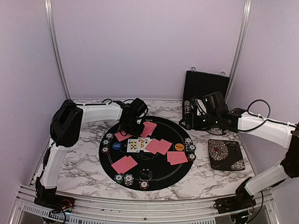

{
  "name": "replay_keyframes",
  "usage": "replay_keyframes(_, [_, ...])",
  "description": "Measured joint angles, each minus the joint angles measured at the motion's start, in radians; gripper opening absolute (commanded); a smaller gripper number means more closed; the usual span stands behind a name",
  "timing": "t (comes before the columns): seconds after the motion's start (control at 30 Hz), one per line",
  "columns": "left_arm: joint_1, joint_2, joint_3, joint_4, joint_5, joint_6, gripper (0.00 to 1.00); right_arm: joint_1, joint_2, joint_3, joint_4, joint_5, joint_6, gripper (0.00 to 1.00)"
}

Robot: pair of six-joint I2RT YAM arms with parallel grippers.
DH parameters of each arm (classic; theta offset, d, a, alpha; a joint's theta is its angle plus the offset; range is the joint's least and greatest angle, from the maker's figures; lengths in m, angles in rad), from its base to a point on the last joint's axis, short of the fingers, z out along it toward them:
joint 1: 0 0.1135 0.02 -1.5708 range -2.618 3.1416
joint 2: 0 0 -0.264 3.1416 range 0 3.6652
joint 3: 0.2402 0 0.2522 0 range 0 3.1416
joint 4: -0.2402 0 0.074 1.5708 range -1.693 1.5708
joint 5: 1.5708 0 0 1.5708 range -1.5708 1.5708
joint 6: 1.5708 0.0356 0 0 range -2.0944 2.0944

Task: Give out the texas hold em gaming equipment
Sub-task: Adjust the poker card in the face-down deck piles.

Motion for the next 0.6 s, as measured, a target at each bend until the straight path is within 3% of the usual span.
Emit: replay_keyframes(0.6, [0.000, -0.039, -0.026, 0.000, -0.013, 0.000, 0.37, 0.000, 0.000, 0.000, 0.000, -0.007, 0.014, 0.68])
